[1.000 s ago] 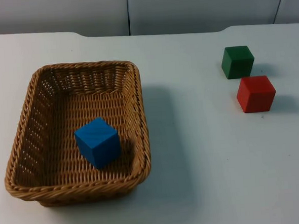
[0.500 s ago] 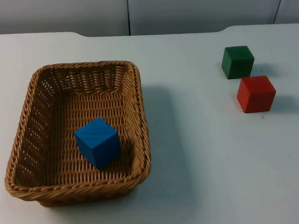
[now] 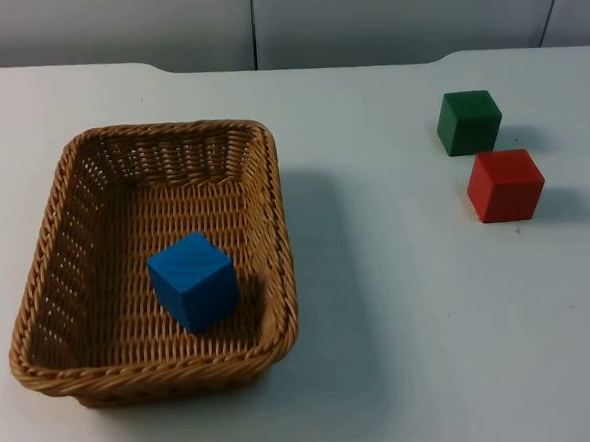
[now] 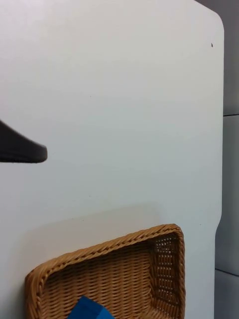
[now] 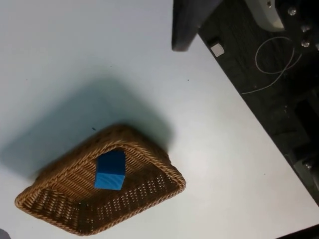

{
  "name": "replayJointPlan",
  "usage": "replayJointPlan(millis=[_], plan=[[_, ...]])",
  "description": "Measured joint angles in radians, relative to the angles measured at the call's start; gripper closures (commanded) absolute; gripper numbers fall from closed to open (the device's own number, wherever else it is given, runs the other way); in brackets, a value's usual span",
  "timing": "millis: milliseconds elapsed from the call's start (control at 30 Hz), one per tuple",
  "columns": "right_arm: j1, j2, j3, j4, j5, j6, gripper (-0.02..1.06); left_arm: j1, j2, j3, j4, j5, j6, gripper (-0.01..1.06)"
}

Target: Pick up the basket with the left hand and place the blue cube into the basket with the right hand.

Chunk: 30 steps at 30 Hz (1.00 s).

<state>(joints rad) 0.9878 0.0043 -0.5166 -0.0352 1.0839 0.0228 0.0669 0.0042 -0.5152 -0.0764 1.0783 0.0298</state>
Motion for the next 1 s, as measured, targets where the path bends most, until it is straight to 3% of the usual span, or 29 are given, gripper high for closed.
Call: replayJointPlan(millis=[1000], plan=[[0.000,0.000,0.000,0.004,0.000,-0.014,0.00,0.000,0.000,0.000,0.000,0.000,0.000,0.18]])
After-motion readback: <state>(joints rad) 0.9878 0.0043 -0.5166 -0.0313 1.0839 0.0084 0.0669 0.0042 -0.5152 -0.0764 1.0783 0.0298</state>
